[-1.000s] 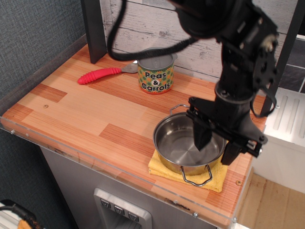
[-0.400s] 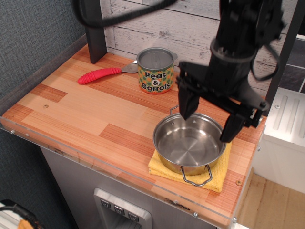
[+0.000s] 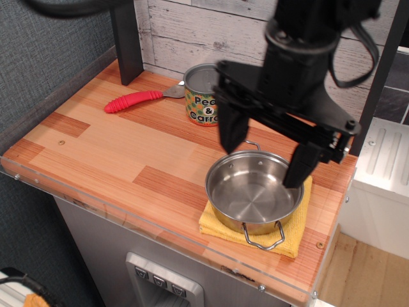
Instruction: Pick up pot, move right to place on top of yellow cloth
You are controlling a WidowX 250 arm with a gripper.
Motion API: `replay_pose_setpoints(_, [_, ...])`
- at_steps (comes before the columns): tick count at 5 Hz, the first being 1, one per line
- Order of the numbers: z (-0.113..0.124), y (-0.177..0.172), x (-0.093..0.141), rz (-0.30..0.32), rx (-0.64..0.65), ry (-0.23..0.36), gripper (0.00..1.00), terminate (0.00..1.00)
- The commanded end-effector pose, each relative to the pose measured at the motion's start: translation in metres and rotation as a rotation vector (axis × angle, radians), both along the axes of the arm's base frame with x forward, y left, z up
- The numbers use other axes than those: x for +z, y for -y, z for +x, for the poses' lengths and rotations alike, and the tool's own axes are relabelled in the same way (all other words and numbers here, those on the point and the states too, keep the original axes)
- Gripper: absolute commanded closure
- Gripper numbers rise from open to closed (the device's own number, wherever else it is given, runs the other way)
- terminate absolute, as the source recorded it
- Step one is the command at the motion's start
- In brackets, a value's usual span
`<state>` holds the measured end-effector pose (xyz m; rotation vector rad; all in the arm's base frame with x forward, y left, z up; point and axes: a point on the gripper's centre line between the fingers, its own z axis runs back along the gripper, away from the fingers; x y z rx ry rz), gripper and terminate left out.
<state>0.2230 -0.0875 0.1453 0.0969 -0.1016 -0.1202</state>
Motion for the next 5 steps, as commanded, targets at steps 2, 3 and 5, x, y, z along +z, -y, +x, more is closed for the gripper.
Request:
replay_pose_setpoints(2, [-0.065, -0.001, 0.041, -0.017, 0.056, 0.042, 0.0, 0.0])
replay_pose_setpoints(3, [-0.083, -0.008, 0.062, -0.047, 0.085, 0.091, 0.0, 0.0])
replay_pose_setpoints(5, [-0.083, -0.008, 0.062, -0.047, 0.085, 0.091, 0.0, 1.0])
